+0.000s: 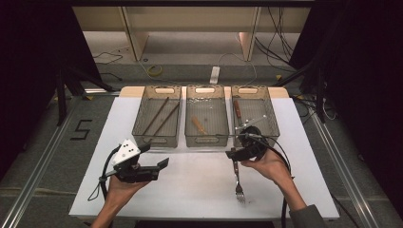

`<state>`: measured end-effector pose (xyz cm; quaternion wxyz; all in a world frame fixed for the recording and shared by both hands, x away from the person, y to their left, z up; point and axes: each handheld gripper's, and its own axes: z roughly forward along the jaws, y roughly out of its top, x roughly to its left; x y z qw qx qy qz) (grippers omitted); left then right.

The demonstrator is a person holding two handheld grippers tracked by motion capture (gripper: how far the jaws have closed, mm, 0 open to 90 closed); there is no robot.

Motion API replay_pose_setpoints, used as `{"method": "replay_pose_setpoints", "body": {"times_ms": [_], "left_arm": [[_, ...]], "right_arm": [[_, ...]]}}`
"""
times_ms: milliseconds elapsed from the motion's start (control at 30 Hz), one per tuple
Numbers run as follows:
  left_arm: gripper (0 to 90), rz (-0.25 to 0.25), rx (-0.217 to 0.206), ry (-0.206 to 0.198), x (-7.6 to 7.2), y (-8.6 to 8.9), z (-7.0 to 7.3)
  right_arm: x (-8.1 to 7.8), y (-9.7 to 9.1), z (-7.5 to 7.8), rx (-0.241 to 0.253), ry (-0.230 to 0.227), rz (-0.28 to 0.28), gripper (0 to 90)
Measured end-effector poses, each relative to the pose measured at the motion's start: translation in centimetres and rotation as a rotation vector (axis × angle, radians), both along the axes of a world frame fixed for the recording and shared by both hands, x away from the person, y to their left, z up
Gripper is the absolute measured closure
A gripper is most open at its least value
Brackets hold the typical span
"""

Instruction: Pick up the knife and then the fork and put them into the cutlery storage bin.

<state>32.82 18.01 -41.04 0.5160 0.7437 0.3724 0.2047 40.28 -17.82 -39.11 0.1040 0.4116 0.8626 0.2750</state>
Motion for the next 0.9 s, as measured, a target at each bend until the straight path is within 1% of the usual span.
{"method": "replay_pose_setpoints", "body": {"times_ms": [67, 267, 333, 467, 533, 600, 633, 800, 900], "left_arm": [[15.5, 0.000, -0.002, 0.000, 0.0, 0.0, 0.0], [15.5, -0.002, 0.002, -0.003, 0.0, 0.0, 0.0], [15.5, 0.001, 0.000, -0.001, 0.0, 0.0, 0.0], [15.5, -0.002, 0.003, -0.002, 0.0, 0.0, 0.0], [15.5, -0.001, 0.005, -0.003, 0.0, 0.0, 0.0], [15.5, 0.000, 0.000, -0.004, 0.0, 0.0, 0.0], [15.5, 0.000, 0.001, -0.003, 0.0, -0.1, 0.0], [15.5, -0.002, 0.004, -0.004, 0.0, 0.0, 0.0], [15.5, -0.002, 0.006, -0.004, 0.0, -0.1, 0.0]], "right_arm": [[0.0, 0.2, -0.4, -0.015, 0.018, 0.007, 29.3], [0.0, 0.6, -2.2, -0.099, 0.074, 0.009, 31.0], [0.0, 0.7, -2.7, -0.119, 0.092, 0.002, 32.6], [0.4, 0.7, -3.7, -0.140, 0.123, 0.001, 36.1], [0.5, 0.6, -4.2, -0.150, 0.147, -0.004, 37.5], [0.6, 0.6, -4.7, -0.161, 0.154, -0.003, 39.5], [0.7, 0.6, -4.8, -0.162, 0.167, -0.004, 40.4], [0.9, 0.5, -5.6, -0.181, 0.201, 0.003, 44.7], [0.9, 0.6, -6.0, -0.200, 0.210, -0.001, 47.2]]}}
